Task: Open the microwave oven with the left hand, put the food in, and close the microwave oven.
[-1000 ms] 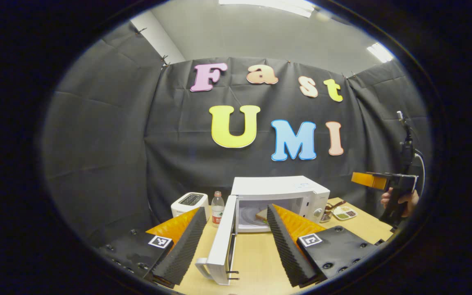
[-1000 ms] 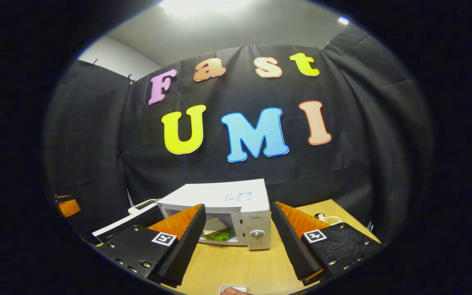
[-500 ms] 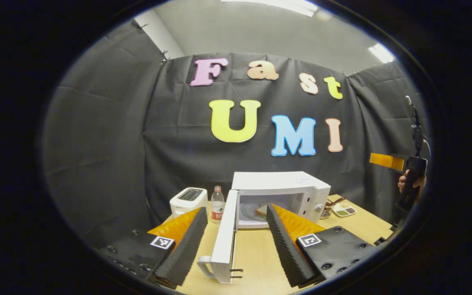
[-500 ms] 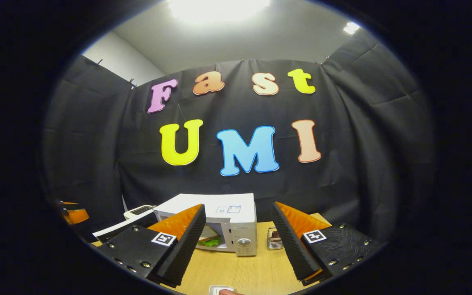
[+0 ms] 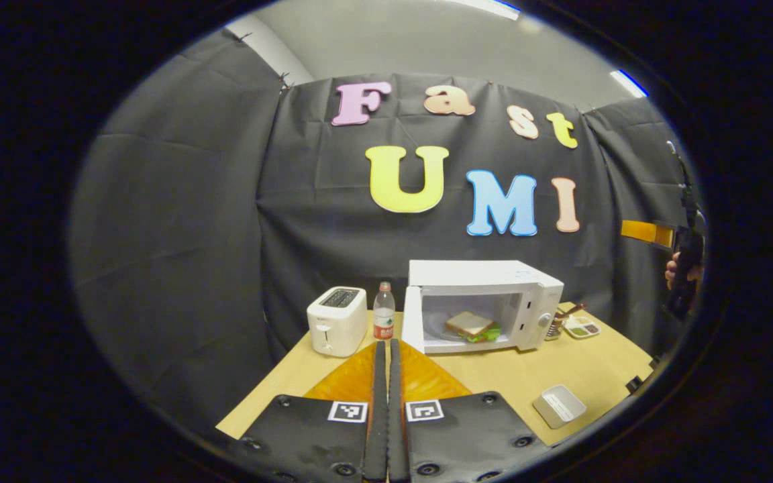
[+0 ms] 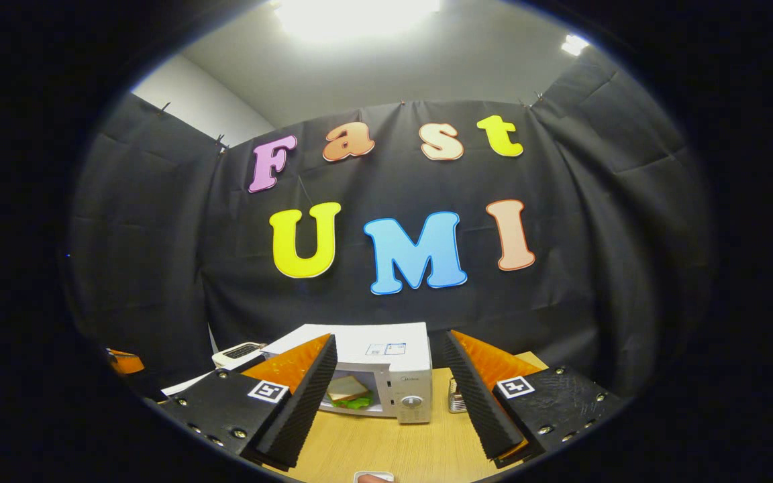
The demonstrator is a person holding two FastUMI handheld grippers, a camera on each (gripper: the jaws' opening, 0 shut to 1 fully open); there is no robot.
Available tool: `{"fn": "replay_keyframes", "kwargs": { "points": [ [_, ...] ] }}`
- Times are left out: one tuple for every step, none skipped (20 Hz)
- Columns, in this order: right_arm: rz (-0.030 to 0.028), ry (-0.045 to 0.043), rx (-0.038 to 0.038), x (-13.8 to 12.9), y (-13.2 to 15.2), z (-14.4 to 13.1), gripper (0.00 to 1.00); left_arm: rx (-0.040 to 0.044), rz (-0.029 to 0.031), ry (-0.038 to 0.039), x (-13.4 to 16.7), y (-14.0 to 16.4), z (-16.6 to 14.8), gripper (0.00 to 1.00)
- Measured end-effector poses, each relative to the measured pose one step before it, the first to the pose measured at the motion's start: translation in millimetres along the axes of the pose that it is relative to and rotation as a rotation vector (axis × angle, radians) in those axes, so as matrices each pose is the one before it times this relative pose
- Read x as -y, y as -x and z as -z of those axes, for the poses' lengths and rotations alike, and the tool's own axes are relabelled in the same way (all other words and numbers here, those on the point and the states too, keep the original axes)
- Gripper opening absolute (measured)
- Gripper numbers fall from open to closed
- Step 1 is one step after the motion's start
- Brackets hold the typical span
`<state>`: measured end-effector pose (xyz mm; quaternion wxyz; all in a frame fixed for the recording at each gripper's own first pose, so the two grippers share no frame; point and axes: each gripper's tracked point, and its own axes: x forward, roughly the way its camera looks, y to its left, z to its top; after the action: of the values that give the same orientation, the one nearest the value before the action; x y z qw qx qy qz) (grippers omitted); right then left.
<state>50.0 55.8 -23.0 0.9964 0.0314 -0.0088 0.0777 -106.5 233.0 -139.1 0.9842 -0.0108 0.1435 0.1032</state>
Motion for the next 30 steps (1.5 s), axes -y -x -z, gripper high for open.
{"fn": "replay_keyframes", "kwargs": {
  "points": [
    [0.00228, 0.00182, 0.00063, 1.69, 0.58, 0.20, 0.97, -0.00751, 0.00431, 0.01360, -6.16, -1.31, 4.48, 0.07],
    [0.00279, 0.00269, 0.00220, 1.96, -0.01, -1.06, 0.96, -0.01320, 0.00093, 0.00964, -7.33, -4.04, 8.11, 0.06],
    [0.00379, 0.00257, 0.00149, 1.34, 0.83, -0.49, 0.96, -0.02234, 0.00363, 0.00601, -4.84, -5.86, 10.18, 0.06],
    [0.00235, 0.00079, 0.00031, 0.75, -0.82, -0.85, 0.96, -0.02657, 0.00462, 0.00254, -4.36, -6.32, 12.46, 0.06],
    [0.00264, -0.00006, -0.00026, 1.95, -0.02, 0.18, 0.96, -0.02506, 0.00962, 0.00005, -2.15, -4.34, 11.05, 0.06],
    [0.00359, 0.00125, -0.00075, 1.90, -0.54, -0.30, 0.96, -0.01661, 0.01468, -0.00672, 0.77, -3.38, 8.26, 0.07],
    [0.00339, 0.00179, -0.00039, 1.67, -0.42, 0.25, 0.96, -0.01521, 0.01380, -0.01054, 2.55, -3.21, 6.14, 0.07],
    [0.00247, 0.00280, -0.00041, 1.80, -0.31, -0.19, 0.96, -0.01868, 0.01757, -0.01009, 5.75, -3.86, 4.71, 0.07],
    [0.00273, 0.00246, -0.00059, 1.82, -0.16, 0.17, 0.97, -0.01537, 0.00673, -0.01430, 5.30, -3.21, 3.92, 0.07],
    [0.00470, 0.00250, 0.00084, 2.15, -0.26, -0.49, 0.96, -0.01433, 0.00637, -0.01781, 5.71, -1.95, 5.01, 0.07],
    [0.00505, 0.00142, 0.00064, 3.03, 0.55, -0.93, 0.97, -0.01160, 0.01123, 0.00065, 4.40, -2.86, 2.78, 0.07],
    [0.00447, 0.00009, 0.00132, 3.03, 0.60, -0.84, 0.96, -0.00577, 0.01842, 0.00935, 7.22, -0.92, 3.23, 0.07],
    [0.00501, 0.00197, 0.00114, 1.99, -0.06, -0.40, 0.96, -0.00109, 0.02278, 0.01655, 8.94, -0.25, 0.71, 0.06],
    [0.00506, 0.00273, 0.00286, 2.86, -1.27, -1.24, 0.96, -0.00055, 0.02270, 0.01614, 12.14, -0.50, 0.10, 0.07],
    [0.00534, 0.00154, 0.00292, 3.13, -0.20, -1.02, 0.96, -0.00145, 0.02271, 0.00933, 12.45, -3.84, -1.13, 0.07],
    [0.00450, 0.00022, 0.00136, 3.20, -0.78, -0.94, 0.97, -0.00663, 0.02188, 0.00045, 11.62, -2.96, 3.00, 0.07],
    [0.00489, -0.00132, -0.00167, 4.29, -0.93, 0.19, 0.96, -0.00584, 0.02299, -0.00980, 12.88, -4.06, -1.30, 0.07],
    [0.00449, -0.00352, -0.00308, 2.85, -0.15, 0.88, 0.96, -0.00306, 0.02592, -0.01214, 12.81, -2.98, 1.04, 0.06],
    [0.00489, -0.00418, -0.00267, 2.21, -0.26, 2.09, 0.96, -0.00405, 0.02584, -0.00928, 13.23, -5.49, -2.10, 0.07],
    [0.00537, -0.00453, -0.00116, 3.84, 0.21, -0.70, 0.97, -0.00509, 0.02336, -0.01195, 12.31, -4.88, -1.61, 0.07],
    [0.00655, -0.00197, 0.00166, 4.52, -0.46, -0.66, 0.97, -0.00439, 0.02286, -0.01154, 12.32, -8.02, -2.57, 0.06],
    [0.00756, 0.00129, 0.00212, 5.91, -0.04, -1.30, 0.97, -0.00473, 0.02299, -0.00933, 10.48, -5.96, 1.37, 0.07],
    [0.00978, 0.00216, 0.00232, 6.04, 1.38, -0.64, 0.97, -0.00277, 0.02370, -0.00737, 10.62, -8.44, -1.87, 0.07],
    [0.01047, 0.00291, 0.00316, 6.54, 0.48, -1.41, 0.97, -0.00313, 0.02435, -0.00833, 11.49, -9.35, -5.04, 0.06],
    [0.01222, 0.00164, 0.00279, 6.75, 0.14, -1.05, 0.97, -0.00195, 0.02229, -0.00844, 9.98, -10.61, -4.22, 0.07],
    [0.01356, 0.00078, 0.00216, 7.48, -0.20, -0.85, 0.96, -0.00277, 0.02191, -0.00777, 8.31, -9.01, -3.02, 0.07],
    [0.01422, -0.00094, 0.00115, 8.06, 0.82, 0.88, 0.96, -0.00238, 0.02220, -0.00733, 8.56, -11.30, -3.39, 0.07],
    [0.01400, -0.00305, -0.00150, 7.01, -0.79, 0.61, 0.96, -0.00335, 0.01739, -0.00854, 6.19, -8.84, -2.15, 0.07],
    [0.01475, -0.00435, -0.00106, 8.52, -1.10, -0.26, 0.96, -0.00287, 0.01488, -0.00959, 5.19, -7.94, -2.81, 0.07],
    [0.01517, -0.00475, 0.00015, 7.90, 0.82, -1.47, 0.96, -0.00322, 0.01275, -0.00875, 3.34, -7.46, -5.28, 0.06]
  ]
}}
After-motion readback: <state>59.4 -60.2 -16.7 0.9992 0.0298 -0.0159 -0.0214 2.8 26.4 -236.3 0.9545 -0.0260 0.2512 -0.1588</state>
